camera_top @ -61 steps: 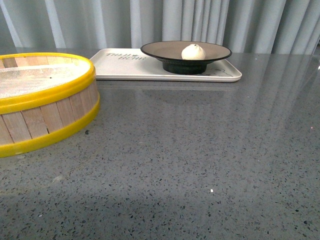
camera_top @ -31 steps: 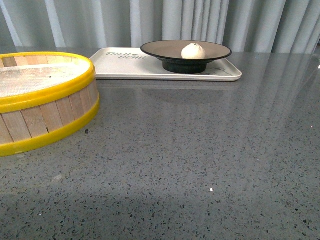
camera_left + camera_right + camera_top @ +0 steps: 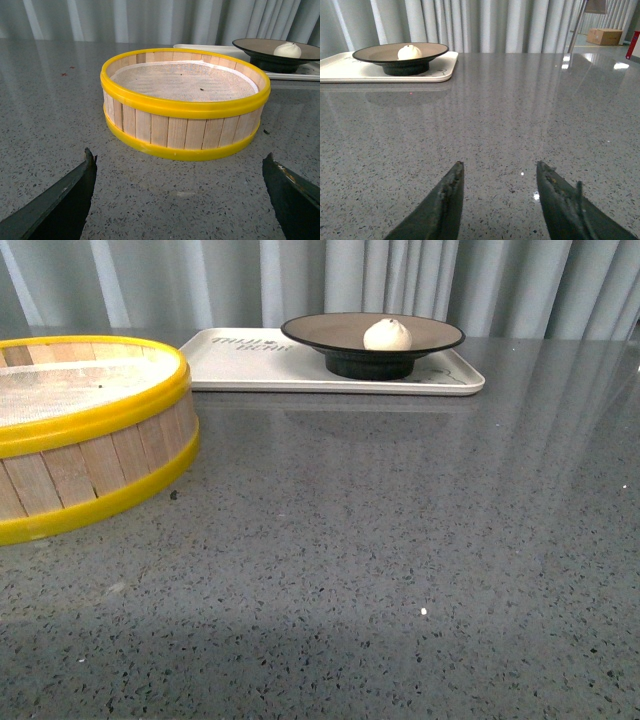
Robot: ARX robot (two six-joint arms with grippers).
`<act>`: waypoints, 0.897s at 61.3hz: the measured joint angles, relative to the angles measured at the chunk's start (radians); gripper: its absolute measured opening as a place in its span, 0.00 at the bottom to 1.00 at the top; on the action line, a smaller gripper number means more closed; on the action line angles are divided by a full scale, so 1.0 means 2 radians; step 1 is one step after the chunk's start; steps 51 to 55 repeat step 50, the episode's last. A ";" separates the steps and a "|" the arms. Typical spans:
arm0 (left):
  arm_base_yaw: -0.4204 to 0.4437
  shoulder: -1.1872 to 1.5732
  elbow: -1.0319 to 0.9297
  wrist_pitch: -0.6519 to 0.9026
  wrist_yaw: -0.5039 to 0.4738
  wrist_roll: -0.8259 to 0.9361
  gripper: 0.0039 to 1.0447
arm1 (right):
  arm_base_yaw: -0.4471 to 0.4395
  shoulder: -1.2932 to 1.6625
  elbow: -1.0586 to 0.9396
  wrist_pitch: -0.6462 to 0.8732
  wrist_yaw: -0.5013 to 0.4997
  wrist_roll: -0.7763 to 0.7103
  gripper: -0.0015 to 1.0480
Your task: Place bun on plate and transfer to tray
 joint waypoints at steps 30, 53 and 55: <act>0.000 0.000 0.000 0.000 0.000 0.000 0.94 | 0.000 0.000 0.000 0.000 0.000 0.000 0.92; 0.000 0.000 0.000 0.000 0.000 0.000 0.94 | 0.000 0.000 0.000 0.000 0.000 0.000 0.92; 0.000 0.000 0.000 0.000 0.000 0.000 0.94 | 0.000 0.000 0.000 0.000 0.000 0.000 0.92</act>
